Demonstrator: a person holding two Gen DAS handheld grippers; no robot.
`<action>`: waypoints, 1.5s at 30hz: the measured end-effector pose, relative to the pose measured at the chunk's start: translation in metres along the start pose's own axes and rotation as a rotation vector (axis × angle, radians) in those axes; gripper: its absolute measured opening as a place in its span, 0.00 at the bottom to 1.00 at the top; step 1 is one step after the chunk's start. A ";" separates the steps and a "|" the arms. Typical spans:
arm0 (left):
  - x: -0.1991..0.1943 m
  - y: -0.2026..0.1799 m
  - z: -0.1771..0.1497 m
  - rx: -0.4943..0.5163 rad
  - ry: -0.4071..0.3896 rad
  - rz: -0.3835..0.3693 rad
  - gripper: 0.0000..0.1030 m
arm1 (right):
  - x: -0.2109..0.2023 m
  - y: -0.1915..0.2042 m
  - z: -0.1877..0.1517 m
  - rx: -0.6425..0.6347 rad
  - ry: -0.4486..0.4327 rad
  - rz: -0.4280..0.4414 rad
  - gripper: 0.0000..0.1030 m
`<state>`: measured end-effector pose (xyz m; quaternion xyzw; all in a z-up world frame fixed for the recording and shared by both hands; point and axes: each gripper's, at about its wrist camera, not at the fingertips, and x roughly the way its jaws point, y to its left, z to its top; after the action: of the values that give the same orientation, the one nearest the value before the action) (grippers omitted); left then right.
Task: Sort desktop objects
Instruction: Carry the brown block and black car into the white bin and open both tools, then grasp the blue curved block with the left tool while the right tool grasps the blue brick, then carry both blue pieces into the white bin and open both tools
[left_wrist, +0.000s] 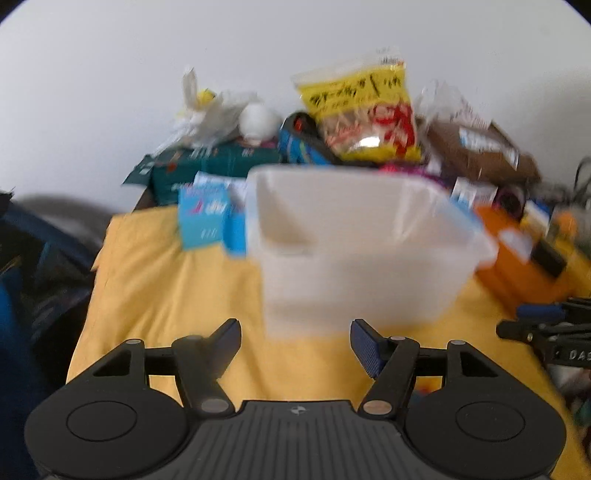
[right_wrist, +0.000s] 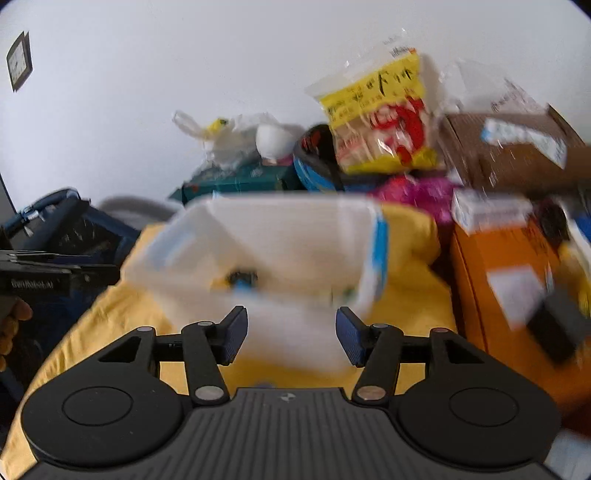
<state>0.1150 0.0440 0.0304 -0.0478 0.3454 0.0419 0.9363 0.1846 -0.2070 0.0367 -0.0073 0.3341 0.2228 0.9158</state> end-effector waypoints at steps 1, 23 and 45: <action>0.000 -0.002 -0.012 0.004 0.005 0.016 0.67 | 0.004 0.002 -0.017 -0.009 0.030 -0.027 0.55; 0.056 -0.022 -0.090 0.050 0.178 0.012 0.49 | 0.073 0.008 -0.079 0.017 0.244 -0.085 0.44; -0.017 -0.003 0.013 0.000 -0.018 -0.076 0.45 | -0.011 -0.010 -0.005 0.098 -0.021 0.041 0.28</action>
<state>0.1111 0.0419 0.0513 -0.0607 0.3348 0.0070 0.9403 0.1784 -0.2214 0.0385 0.0467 0.3351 0.2247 0.9138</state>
